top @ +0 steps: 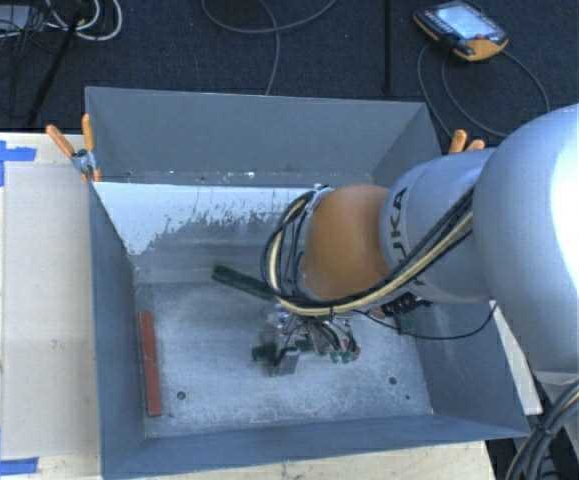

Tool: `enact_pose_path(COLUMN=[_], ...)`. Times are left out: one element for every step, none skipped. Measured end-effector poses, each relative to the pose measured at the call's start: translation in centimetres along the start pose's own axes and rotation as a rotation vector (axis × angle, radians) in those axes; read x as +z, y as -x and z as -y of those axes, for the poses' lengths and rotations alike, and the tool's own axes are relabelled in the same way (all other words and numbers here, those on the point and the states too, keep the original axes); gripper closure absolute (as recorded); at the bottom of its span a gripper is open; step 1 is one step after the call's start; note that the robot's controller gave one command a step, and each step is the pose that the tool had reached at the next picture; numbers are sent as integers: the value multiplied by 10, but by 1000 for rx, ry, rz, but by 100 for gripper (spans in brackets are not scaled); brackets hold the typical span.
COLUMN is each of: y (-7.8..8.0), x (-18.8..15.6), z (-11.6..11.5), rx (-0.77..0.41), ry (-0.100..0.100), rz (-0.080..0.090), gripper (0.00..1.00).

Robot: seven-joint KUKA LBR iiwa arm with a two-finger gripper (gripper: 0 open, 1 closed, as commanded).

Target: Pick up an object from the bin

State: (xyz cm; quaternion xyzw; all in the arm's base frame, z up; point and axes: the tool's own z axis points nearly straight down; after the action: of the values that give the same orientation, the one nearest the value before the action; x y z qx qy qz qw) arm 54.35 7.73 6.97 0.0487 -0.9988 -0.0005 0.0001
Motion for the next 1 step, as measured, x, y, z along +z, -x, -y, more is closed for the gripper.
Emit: enact_pose_path(y=[-1], x=[-3], z=[1], rx=[-4], ry=[-1], rz=[-3], gripper=[100])
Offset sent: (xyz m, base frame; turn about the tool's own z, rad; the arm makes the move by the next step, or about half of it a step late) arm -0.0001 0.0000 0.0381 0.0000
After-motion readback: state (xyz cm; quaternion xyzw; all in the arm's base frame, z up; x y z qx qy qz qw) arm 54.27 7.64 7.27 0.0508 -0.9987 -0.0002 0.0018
